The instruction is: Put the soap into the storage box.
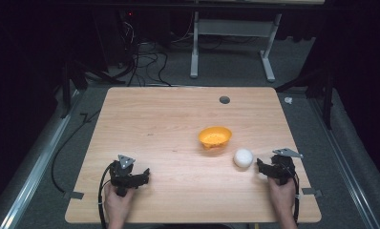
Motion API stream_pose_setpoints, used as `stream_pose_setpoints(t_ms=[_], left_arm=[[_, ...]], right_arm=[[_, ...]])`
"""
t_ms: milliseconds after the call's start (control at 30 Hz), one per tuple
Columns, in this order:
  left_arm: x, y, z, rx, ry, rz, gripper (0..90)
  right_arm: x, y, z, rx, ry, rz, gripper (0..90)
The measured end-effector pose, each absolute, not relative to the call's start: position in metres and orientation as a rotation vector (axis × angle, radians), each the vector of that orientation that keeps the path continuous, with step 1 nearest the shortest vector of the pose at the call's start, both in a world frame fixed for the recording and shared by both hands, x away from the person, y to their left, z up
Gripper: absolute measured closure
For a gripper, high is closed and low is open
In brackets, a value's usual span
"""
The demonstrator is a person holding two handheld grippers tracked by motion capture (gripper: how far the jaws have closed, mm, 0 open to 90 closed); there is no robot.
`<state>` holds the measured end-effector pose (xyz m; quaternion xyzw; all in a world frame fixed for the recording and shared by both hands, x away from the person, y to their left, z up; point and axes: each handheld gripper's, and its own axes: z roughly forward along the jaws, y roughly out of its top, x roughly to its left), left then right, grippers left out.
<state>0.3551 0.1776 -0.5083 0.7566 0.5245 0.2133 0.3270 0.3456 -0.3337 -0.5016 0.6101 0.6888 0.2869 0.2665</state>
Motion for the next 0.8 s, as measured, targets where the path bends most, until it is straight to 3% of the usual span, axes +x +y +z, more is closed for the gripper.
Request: stream_pose_setpoints(t_ms=[800], left_arm=[[0.3551,0.1775,-0.5084,1.981,1.374,0.56,10.0]], right_arm=[[0.3454,-0.3313,-0.4967,1.652,1.855,0.854,24.8]])
